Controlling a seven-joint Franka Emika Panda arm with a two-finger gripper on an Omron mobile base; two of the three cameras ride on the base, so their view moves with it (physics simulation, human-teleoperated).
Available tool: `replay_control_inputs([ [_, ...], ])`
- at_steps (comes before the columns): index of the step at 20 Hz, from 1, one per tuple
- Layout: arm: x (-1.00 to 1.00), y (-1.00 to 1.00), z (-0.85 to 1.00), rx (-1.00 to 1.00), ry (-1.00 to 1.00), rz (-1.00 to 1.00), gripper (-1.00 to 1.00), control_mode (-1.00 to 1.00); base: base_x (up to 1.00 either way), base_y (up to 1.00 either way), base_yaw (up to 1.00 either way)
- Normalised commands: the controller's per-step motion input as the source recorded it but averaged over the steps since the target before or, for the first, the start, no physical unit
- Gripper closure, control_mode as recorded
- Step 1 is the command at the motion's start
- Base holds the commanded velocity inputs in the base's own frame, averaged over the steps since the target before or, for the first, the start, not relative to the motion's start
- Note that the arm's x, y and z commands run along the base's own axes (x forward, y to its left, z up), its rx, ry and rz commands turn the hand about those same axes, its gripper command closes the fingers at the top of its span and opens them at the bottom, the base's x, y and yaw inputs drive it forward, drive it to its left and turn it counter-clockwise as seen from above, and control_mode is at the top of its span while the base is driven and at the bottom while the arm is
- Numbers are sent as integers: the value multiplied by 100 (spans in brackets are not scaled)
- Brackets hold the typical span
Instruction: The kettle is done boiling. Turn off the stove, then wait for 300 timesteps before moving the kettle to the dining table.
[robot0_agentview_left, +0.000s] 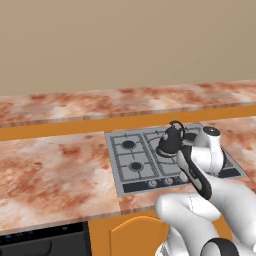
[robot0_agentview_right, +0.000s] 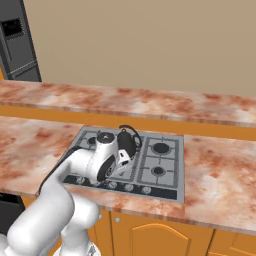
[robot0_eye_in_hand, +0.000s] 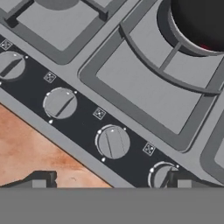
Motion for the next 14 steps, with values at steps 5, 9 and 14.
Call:
replay_control_inputs([
  [5,4,0,-27,-1,1,1,-100,-100,0,0,0],
  [9,0,1,-22,0,0,4,-100,-100,0,0,0],
  [14,0,2,-21,0,0,4,-100,-100,0,0,0],
])
